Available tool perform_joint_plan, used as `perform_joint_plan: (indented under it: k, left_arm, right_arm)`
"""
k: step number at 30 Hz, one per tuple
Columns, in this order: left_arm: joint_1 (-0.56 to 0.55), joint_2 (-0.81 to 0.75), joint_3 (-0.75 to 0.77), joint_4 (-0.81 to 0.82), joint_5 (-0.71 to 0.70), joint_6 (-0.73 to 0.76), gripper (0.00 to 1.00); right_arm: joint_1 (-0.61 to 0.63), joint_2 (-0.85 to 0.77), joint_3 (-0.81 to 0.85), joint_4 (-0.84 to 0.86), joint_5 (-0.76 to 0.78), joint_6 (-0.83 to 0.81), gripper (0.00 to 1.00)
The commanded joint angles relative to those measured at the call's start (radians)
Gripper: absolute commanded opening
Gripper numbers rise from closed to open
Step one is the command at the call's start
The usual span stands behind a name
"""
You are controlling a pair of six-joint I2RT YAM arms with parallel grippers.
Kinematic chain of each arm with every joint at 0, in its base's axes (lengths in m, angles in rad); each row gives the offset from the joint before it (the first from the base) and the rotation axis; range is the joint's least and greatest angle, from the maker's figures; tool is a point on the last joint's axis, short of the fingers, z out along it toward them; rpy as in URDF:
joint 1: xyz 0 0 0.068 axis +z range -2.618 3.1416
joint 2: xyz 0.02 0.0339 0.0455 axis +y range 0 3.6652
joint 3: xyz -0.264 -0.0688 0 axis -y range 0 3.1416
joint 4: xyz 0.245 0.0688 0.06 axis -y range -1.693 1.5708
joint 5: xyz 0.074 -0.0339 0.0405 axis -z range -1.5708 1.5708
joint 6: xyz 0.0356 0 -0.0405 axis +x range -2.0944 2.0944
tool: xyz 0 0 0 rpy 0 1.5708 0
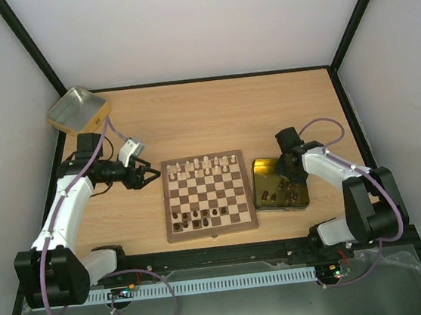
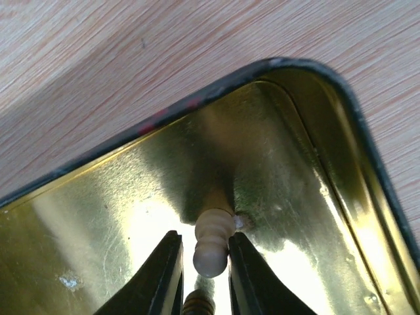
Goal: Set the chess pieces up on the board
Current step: Pick up the chess piece from the storage box.
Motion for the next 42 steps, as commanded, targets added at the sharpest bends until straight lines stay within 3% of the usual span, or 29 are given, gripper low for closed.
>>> perform_joint_plan:
  k: [1, 13, 24, 33, 42]
  left_arm:
    - [-0.006, 0.003, -0.01, 0.007, 0.006, -0.007, 0.65]
    - [-0.009, 0.005, -0.009, 0.007, 0.006, -0.007, 0.66]
    - [-0.013, 0.009, -0.01, 0.01, 0.003, -0.012, 0.65]
    - [-0.015, 0.007, -0.01, 0.013, 0.0, -0.013, 0.66]
    - [-0.015, 0.008, -0.012, 0.016, -0.002, -0.018, 0.65]
  right_arm:
    - [-0.022, -0.001, -0.011, 0.001, 0.032, -0.013, 0.16]
    - [-0.027, 0.003, 0.024, -0.015, 0.052, -0.04, 0.03]
    - [-0.013, -0.047, 0.08, -0.062, 0.082, -0.073, 0.03]
    - [0.153, -0.026, 0.206, -0.102, 0.097, -0.032, 0.03]
    - [0.372, 0.118, 0.36, -0.106, 0.123, 0.001, 0.03]
